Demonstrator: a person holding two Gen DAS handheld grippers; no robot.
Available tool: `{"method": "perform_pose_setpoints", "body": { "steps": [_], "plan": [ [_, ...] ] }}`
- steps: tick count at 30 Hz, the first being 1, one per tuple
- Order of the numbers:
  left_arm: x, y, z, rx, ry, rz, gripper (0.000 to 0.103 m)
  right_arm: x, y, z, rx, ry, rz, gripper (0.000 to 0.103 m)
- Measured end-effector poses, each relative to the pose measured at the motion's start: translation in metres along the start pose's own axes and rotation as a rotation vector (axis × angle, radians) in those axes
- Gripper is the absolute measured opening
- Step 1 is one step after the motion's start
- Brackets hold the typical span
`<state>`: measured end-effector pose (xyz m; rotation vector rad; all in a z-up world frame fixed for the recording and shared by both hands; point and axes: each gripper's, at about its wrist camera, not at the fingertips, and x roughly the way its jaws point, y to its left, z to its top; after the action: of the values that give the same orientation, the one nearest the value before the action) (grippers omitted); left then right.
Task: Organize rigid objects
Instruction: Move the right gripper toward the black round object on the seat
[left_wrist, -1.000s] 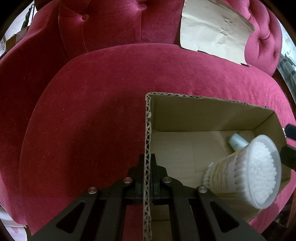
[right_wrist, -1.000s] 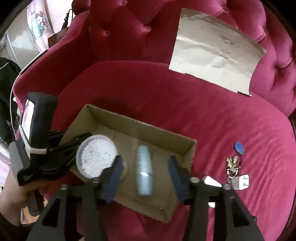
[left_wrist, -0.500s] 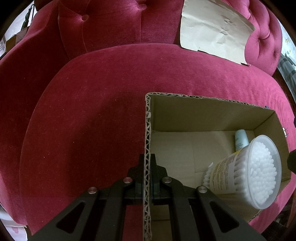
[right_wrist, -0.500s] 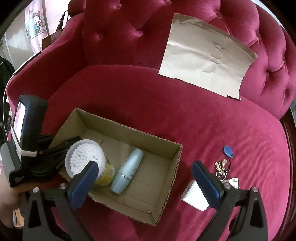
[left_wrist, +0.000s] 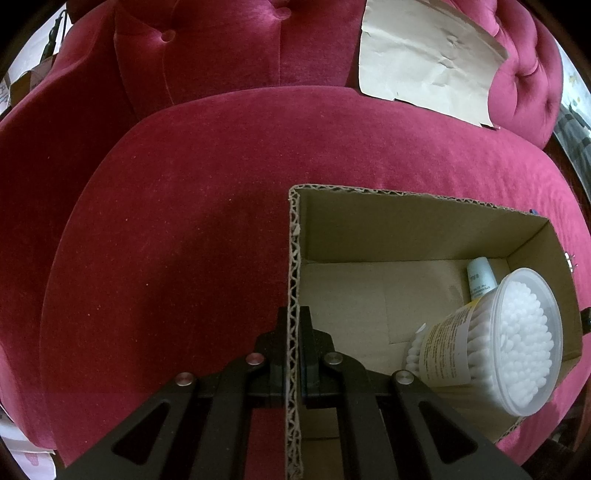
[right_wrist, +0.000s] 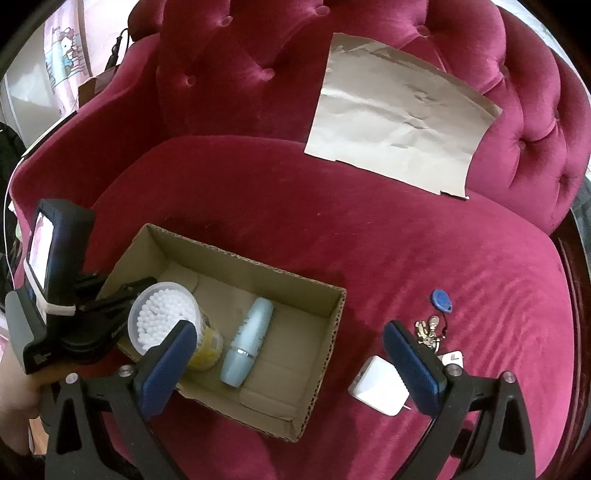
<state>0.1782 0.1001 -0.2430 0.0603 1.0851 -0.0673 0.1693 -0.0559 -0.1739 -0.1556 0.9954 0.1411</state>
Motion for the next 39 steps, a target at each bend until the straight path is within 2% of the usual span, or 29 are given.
{"method": "perform_pose_setpoints", "body": {
  "steps": [12,23,32,39],
  "plan": [
    [0.000,-0.001,0.000,0.002,0.000,0.001,0.003,-0.017,-0.022,0.004,0.064,-0.020,-0.053,0.103],
    [0.000,-0.003,0.000,0.004,-0.002,0.004,0.003,-0.033,-0.070,-0.003,0.171,-0.007,-0.114,0.103],
    [-0.001,-0.002,-0.001,0.005,-0.002,0.002,0.003,-0.040,-0.119,-0.036,0.228,0.042,-0.219,0.103],
    [-0.001,-0.003,-0.001,0.006,-0.002,0.003,0.003,-0.030,-0.157,-0.064,0.340,0.097,-0.250,0.103]
  ]
}}
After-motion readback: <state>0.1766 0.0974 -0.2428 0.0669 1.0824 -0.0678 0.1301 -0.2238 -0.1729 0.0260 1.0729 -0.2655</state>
